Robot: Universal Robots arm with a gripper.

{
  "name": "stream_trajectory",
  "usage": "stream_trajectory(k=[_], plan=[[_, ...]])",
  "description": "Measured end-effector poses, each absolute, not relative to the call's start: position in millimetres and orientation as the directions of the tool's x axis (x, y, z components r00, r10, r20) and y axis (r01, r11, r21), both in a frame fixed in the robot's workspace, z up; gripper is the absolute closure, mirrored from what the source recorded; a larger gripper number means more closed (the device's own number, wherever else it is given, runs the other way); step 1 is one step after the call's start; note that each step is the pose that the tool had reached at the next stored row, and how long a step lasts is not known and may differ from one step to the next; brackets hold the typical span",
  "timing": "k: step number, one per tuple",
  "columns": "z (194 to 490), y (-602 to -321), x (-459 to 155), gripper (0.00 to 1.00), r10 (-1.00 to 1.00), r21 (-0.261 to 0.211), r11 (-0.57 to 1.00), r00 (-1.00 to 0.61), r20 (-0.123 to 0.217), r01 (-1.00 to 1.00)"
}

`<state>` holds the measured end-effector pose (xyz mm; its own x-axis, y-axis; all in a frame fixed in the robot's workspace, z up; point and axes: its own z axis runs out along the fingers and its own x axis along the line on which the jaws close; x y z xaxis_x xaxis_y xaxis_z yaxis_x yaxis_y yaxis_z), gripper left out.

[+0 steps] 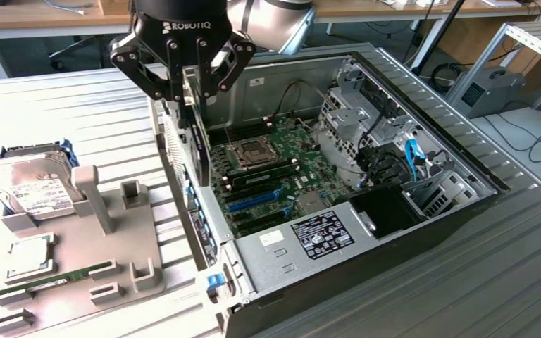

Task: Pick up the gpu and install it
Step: 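Pick up the gpu and move the gpu toward the slot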

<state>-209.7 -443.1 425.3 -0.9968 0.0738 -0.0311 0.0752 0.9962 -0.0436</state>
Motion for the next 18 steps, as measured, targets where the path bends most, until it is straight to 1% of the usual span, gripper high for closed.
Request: stream_trajectory(k=[18], plan=[[419.0, -443.1, -190.6, 0.74, 0.074, -0.044, 0.996, -0.997, -0.031, 0.075]])
